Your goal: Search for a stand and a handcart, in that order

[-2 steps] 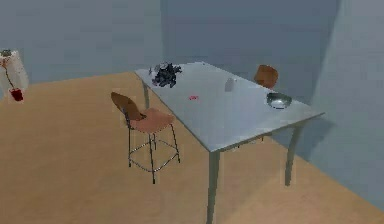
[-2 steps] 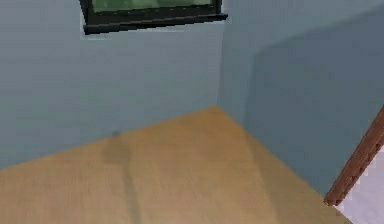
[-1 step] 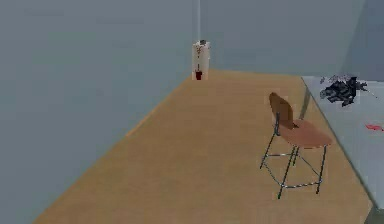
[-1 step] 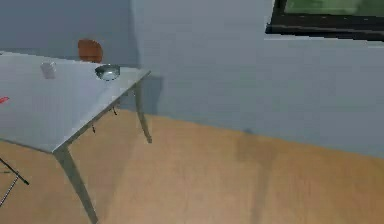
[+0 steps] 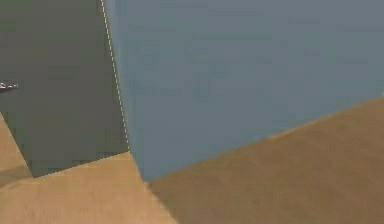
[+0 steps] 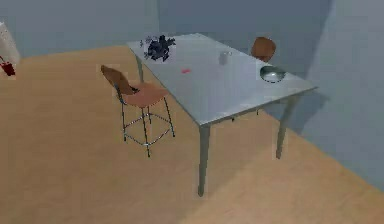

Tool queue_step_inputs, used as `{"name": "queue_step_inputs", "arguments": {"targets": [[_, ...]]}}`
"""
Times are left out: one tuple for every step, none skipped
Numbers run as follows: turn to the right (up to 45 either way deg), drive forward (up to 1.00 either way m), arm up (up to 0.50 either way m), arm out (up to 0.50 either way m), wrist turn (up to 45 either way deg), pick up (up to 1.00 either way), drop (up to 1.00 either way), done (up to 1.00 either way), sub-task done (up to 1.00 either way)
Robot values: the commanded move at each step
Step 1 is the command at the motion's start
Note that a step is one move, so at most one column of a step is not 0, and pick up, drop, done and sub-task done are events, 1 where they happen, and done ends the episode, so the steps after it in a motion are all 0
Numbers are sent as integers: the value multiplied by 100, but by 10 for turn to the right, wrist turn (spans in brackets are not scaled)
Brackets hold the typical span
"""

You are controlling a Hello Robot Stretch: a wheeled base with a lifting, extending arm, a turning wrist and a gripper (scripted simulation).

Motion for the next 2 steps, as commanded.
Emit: {"name": "queue_step_inputs", "arguments": {"targets": [[-210, 0, 0, 0, 0, 0, 0, 0, 0], [0, 75, 0, 0, 0, 0, 0, 0, 0]]}}
